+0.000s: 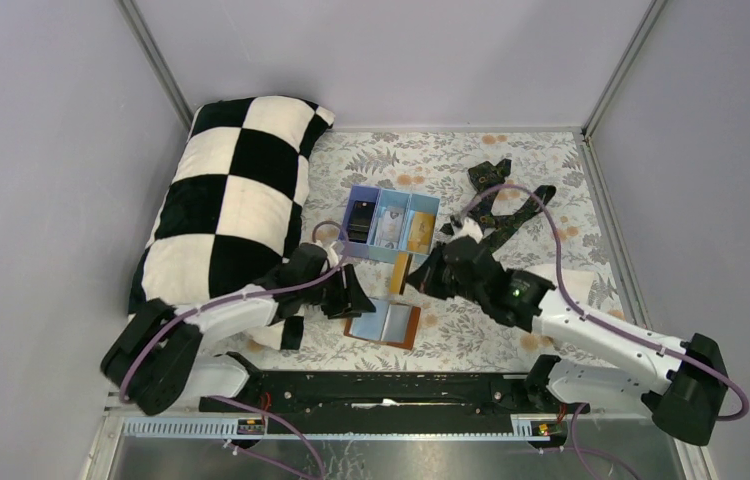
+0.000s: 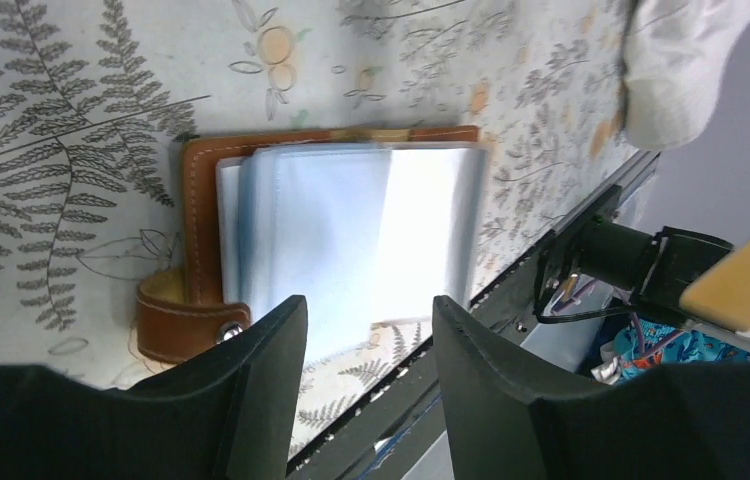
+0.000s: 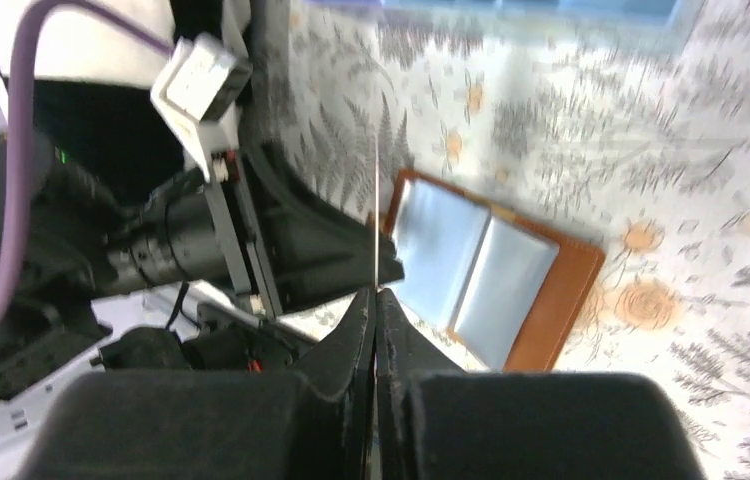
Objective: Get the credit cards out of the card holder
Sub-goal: Place the credit card in the storage box.
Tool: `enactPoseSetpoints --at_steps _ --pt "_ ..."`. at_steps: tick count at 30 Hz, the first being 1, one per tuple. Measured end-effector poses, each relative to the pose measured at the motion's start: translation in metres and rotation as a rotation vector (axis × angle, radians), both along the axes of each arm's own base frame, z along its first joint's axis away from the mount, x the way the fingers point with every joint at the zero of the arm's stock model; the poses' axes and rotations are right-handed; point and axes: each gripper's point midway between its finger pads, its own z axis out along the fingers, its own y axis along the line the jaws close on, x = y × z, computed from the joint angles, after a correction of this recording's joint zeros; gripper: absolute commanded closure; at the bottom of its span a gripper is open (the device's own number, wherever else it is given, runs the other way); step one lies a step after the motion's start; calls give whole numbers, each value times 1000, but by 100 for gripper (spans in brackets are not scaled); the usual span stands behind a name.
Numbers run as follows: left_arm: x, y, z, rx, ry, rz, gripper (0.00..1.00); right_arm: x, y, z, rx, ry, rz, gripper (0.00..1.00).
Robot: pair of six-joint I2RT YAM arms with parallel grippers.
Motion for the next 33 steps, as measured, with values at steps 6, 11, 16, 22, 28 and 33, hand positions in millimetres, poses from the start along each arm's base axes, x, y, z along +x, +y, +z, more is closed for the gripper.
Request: enactPoseSetpoints --at_steps 6,11,16,22,28,33 --pt "6 12 42 0 -130 47 45 41 -5 38 -229 -91 -43 100" --pt "14 19 74 14 -220 77 45 90 -17 22 -499 -67 -95 100" --pt "10 28 76 43 -224 93 45 130 -26 2 -711 -46 -129 100" --pt "4 36 77 60 -221 104 45 157 -42 -22 -875 -3 -144 100" --pt "3 39 78 68 -226 114 45 180 -44 -41 -965 12 -145 100" --pt "1 43 78 77 -226 121 44 194 -42 -60 -1019 28 -132 95"
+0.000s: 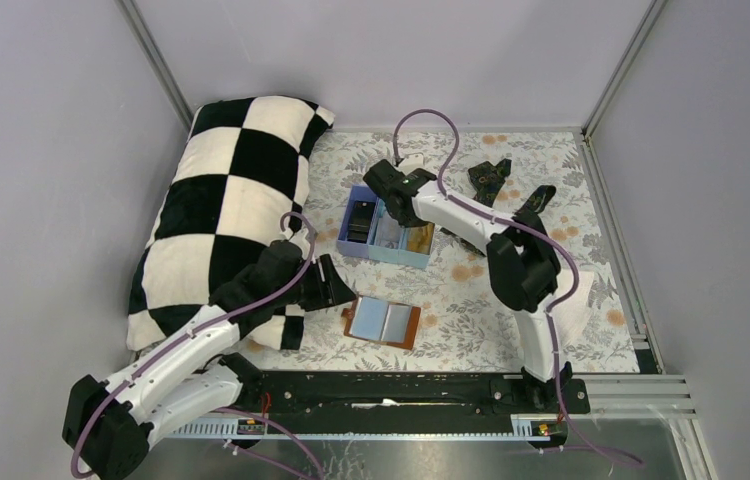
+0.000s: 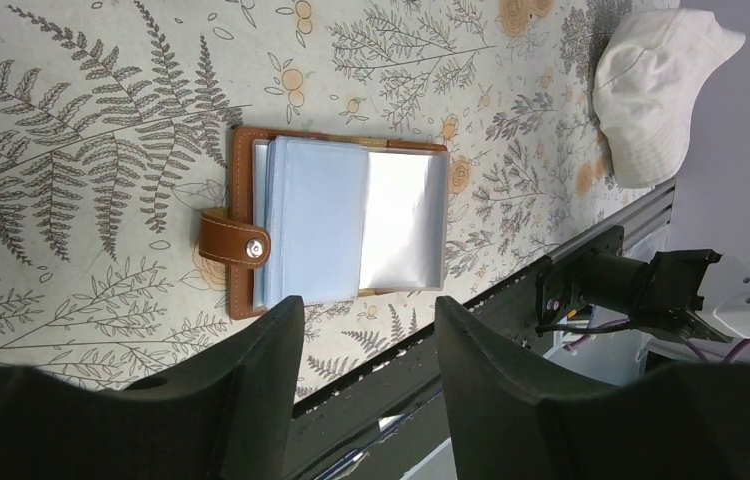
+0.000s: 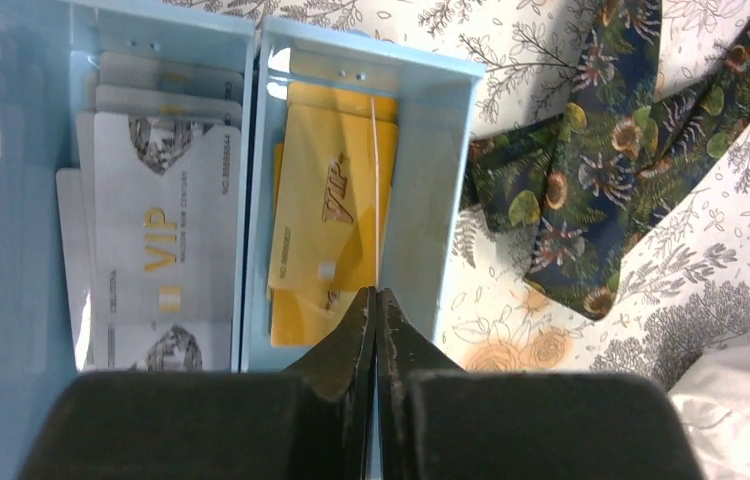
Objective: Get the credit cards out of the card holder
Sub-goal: Place the credit card in the storage box, then reset both arms
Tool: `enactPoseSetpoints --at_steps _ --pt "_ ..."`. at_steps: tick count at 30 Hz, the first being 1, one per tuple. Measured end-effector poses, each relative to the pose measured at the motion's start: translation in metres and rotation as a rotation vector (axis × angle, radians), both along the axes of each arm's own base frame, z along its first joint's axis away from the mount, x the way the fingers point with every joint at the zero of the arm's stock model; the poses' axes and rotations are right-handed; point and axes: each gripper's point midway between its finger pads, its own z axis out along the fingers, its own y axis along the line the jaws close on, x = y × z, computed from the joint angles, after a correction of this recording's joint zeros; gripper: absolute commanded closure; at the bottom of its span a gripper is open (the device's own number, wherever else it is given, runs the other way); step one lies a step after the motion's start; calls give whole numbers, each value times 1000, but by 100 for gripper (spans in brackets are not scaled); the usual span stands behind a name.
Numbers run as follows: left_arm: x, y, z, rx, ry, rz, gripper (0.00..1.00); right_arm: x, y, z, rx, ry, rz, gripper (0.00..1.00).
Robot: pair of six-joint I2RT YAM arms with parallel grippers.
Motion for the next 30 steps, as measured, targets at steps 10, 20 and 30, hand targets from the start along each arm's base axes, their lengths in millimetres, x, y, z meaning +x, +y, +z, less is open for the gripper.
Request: enactPoseSetpoints --at_steps 10,20,30 --pt "-3 5 -1 15 7 9 44 12 7 -14 -5 31 24 29" --pt "10 9 40 47 -86 17 42 -2 8 85 215 -150 84 1" --pt "47 36 136 131 -371 141 40 -55 -45 225 439 -510 123 0"
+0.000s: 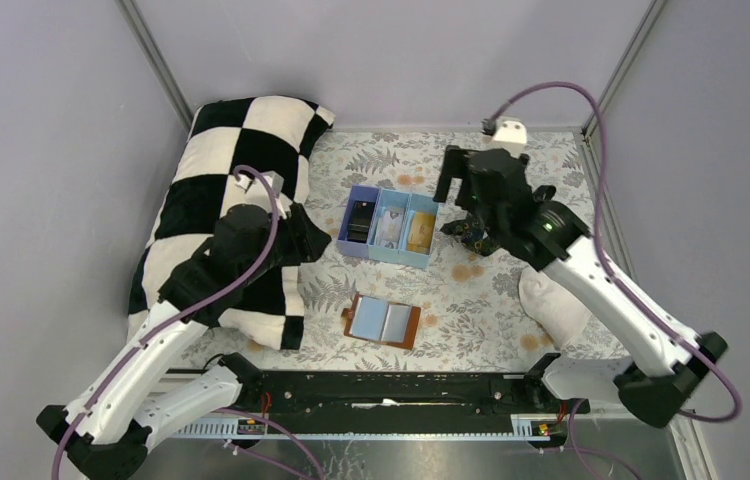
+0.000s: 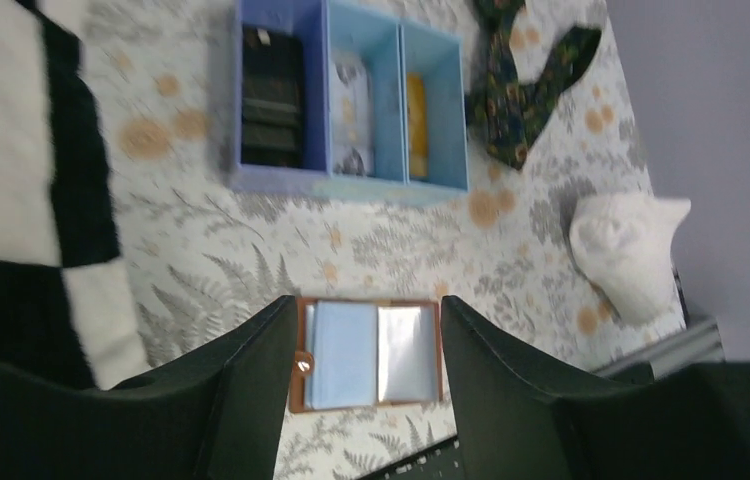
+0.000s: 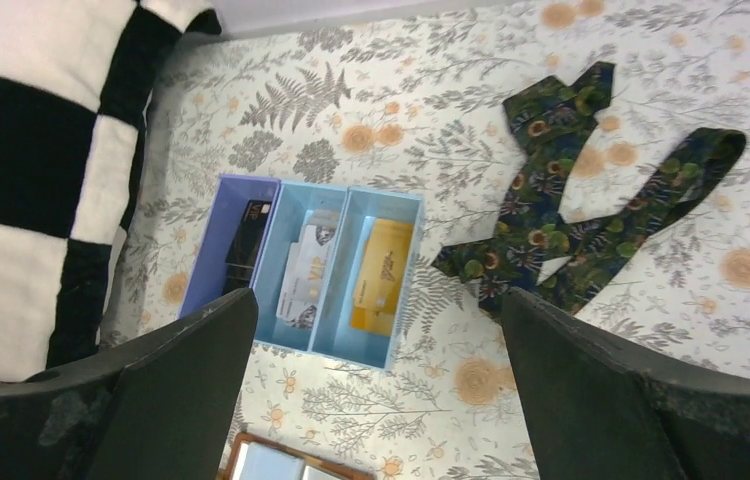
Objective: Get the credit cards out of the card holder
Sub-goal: Reset both arms
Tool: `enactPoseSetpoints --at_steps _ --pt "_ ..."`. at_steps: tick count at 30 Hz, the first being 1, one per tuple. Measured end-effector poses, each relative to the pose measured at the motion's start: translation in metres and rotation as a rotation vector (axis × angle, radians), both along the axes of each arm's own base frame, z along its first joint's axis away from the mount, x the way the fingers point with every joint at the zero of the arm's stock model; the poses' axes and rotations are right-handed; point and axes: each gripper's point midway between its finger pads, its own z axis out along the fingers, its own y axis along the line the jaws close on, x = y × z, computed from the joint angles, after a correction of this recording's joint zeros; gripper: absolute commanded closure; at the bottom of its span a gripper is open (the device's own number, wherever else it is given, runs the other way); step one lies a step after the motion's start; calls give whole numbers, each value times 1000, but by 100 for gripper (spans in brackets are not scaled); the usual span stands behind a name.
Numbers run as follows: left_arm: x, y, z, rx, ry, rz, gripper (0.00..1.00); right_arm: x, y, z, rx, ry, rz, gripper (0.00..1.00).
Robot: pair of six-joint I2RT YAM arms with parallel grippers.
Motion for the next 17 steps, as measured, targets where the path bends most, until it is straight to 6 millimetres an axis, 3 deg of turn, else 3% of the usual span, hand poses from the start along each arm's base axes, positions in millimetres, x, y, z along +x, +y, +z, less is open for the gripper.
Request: enactPoseSetpoints --at_steps 7,13,17 --pt "7 41 59 30 -196 159 32 -46 -54 2 20 -73 -59 0" --pt "-7 80 86 -2 -312 293 27 -75 -81 -21 52 -73 -93 0" --pt "-15 97 90 -28 -350 351 26 -85 -90 -42 50 -34 -112 0"
